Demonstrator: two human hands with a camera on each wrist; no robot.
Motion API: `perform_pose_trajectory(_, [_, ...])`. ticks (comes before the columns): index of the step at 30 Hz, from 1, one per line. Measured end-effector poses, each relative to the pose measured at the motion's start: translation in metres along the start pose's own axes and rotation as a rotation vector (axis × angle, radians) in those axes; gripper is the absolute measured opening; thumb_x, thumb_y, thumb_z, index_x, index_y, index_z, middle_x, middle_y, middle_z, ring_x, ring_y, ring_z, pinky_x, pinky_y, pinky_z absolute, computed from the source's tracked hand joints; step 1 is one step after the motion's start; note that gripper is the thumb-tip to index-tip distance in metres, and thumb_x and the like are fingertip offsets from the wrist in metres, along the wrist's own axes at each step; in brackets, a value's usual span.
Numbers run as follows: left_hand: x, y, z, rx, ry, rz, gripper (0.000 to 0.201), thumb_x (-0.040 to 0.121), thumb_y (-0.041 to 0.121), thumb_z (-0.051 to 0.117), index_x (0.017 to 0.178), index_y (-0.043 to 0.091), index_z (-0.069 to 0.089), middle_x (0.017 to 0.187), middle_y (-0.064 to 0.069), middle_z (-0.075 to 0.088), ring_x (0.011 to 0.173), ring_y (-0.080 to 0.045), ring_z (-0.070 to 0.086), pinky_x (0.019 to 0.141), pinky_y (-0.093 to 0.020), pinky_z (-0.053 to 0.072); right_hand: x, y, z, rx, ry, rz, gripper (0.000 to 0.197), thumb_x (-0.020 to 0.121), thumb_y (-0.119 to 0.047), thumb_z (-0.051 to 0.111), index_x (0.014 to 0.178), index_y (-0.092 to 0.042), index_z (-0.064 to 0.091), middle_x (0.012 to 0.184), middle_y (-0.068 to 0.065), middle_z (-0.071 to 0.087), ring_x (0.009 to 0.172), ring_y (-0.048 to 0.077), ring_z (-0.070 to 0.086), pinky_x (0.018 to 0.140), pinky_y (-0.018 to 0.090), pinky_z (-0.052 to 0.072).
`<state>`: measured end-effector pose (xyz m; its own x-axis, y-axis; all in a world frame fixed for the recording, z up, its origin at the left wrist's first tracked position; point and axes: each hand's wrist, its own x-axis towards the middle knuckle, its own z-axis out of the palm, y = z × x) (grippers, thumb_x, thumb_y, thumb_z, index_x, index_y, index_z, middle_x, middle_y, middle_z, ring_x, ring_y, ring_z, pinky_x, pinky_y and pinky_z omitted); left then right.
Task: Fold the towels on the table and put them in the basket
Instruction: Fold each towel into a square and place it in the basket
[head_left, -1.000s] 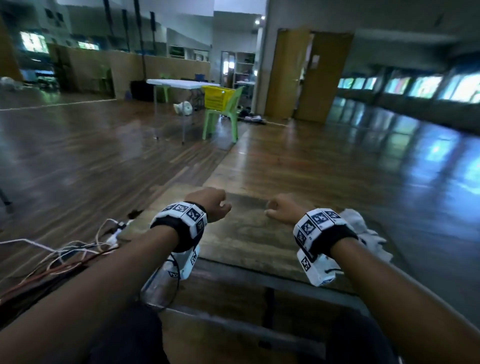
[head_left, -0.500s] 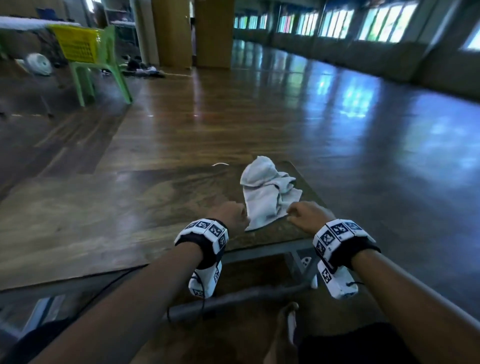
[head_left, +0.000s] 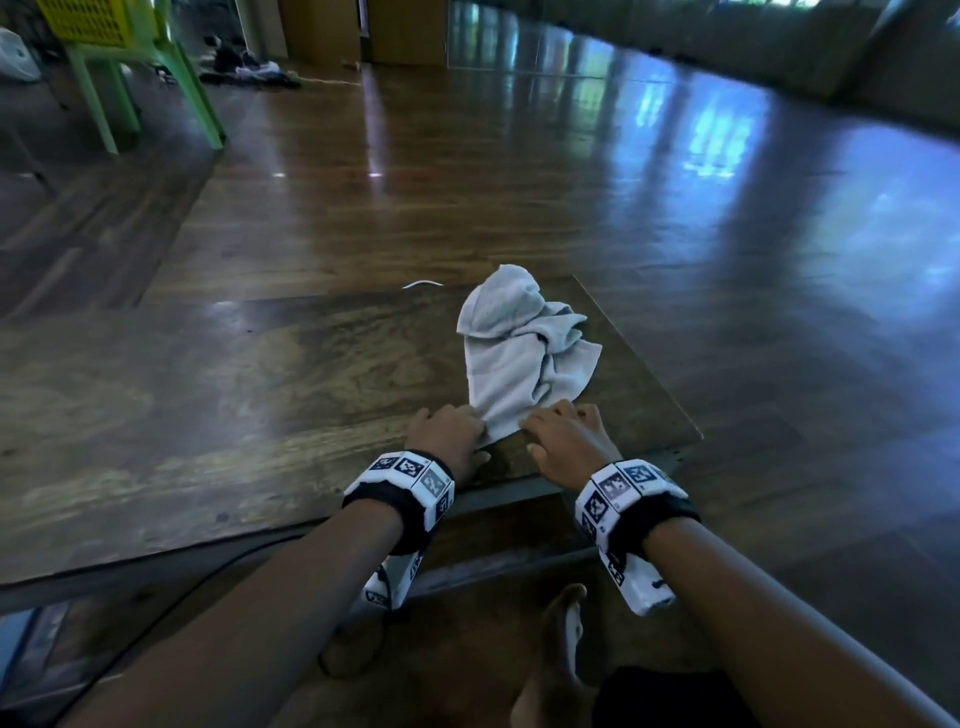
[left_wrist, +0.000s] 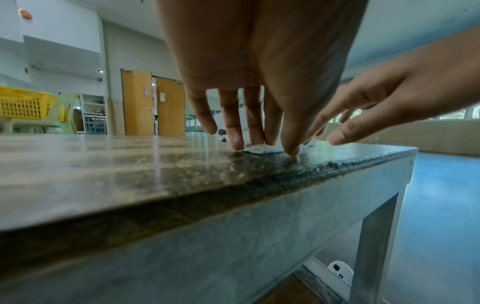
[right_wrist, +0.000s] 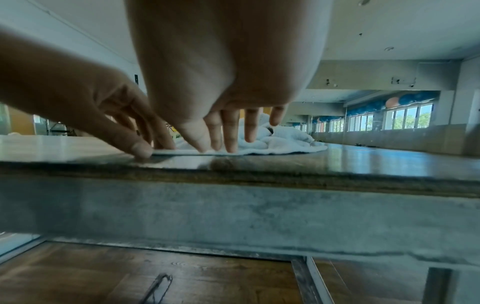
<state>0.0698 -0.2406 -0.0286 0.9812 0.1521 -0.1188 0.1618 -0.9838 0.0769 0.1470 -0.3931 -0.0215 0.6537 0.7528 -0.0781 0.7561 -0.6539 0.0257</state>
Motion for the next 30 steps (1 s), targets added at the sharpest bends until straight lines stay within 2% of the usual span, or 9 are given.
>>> perform_pose_trajectory(4, [-0.007,0.001,-0.005,0.102,0.041,0.023,0.022,0.090,0.019,0.043,0.100,0.016,0.063,0.107,-0.004,0.061,0.103,-0.026,0.055,0.092,-0.042,0.032,-0.006,-0.003,0.006,-0.029,0.001,-0.004,0.040,0.093,-0.041,0.043,0.129,-0.026,0.048,0.131,-0.001,0.045,0.123,0.023,0.034,0.097,0.041,0.024])
perform_pose_trajectory(7, [-0.017,-0.004,-0.007,0.042,0.063,0.035,0.022,0.088,0.023,0.043,0.101,0.017,0.060,0.108,-0.003,0.060,0.104,-0.025,0.052,0.093,-0.041,0.031,-0.014,-0.008,0.006,-0.023,0.027,-0.025,0.041,0.089,-0.048,0.048,0.125,-0.027,0.052,0.125,-0.001,0.048,0.120,0.022,0.036,0.095,0.039,0.024])
perform_pose_trajectory(11, [-0.036,-0.013,-0.021,-0.086,0.126,0.082,0.018,0.085,0.026,0.046,0.101,0.019,0.052,0.104,-0.002,0.060,0.102,-0.023,0.052,0.094,-0.038,0.032,-0.025,-0.016,0.002,0.038,0.087,-0.047,0.030,0.088,-0.042,0.053,0.115,-0.030,0.057,0.121,-0.007,0.053,0.118,0.018,0.039,0.094,0.037,0.023])
perform_pose_trajectory(15, [-0.052,-0.022,-0.038,-0.050,0.178,0.090,0.017,0.089,0.028,0.043,0.102,0.020,0.049,0.097,-0.003,0.060,0.092,-0.024,0.055,0.093,-0.035,0.032,-0.030,-0.023,-0.011,0.177,0.152,-0.046,0.018,0.091,-0.033,0.052,0.107,-0.027,0.058,0.111,-0.008,0.060,0.114,0.015,0.044,0.092,0.034,0.019])
perform_pose_trajectory(19, [-0.065,-0.037,-0.052,-0.101,0.225,0.052,0.018,0.092,0.026,0.042,0.105,0.018,0.050,0.099,-0.003,0.061,0.091,-0.025,0.055,0.087,-0.032,0.030,-0.031,-0.024,-0.021,0.173,0.145,-0.026,0.018,0.090,-0.034,0.052,0.106,-0.029,0.059,0.106,-0.011,0.063,0.113,0.011,0.044,0.090,0.034,0.016])
perform_pose_trajectory(23, [-0.075,-0.059,-0.054,-0.146,0.286,0.048,0.012,0.089,0.026,0.043,0.096,0.022,0.052,0.093,0.001,0.063,0.087,-0.022,0.056,0.093,-0.032,0.031,-0.028,-0.024,-0.023,0.140,0.117,-0.006,0.015,0.087,-0.036,0.054,0.099,-0.032,0.062,0.098,-0.015,0.063,0.110,0.010,0.044,0.095,0.036,0.020])
perform_pose_trajectory(25, [-0.083,-0.072,-0.051,-0.110,0.264,0.020,0.010,0.088,0.027,0.045,0.094,0.025,0.051,0.092,0.004,0.063,0.085,-0.019,0.056,0.095,-0.032,0.032,-0.028,-0.024,-0.019,0.142,0.053,-0.026,0.017,0.085,-0.038,0.055,0.100,-0.034,0.062,0.098,-0.016,0.062,0.112,0.009,0.043,0.095,0.036,0.019])
perform_pose_trajectory(27, [-0.091,-0.086,-0.047,-0.087,0.185,-0.032,0.008,0.087,0.029,0.048,0.093,0.028,0.053,0.094,0.007,0.062,0.084,-0.015,0.055,0.098,-0.033,0.032,-0.026,-0.025,-0.015,0.178,0.017,-0.032,0.020,0.084,-0.037,0.053,0.101,-0.036,0.063,0.097,-0.016,0.061,0.112,0.009,0.042,0.094,0.035,0.019])
perform_pose_trajectory(30, [-0.093,-0.100,-0.037,-0.082,0.059,-0.109,0.018,0.084,0.040,0.051,0.090,0.028,0.063,0.095,0.010,0.066,0.087,-0.013,0.057,0.098,-0.034,0.031,-0.014,-0.029,-0.016,0.186,0.114,0.015,0.019,0.085,-0.037,0.050,0.097,-0.033,0.065,0.096,-0.013,0.062,0.110,0.011,0.045,0.092,0.036,0.022])
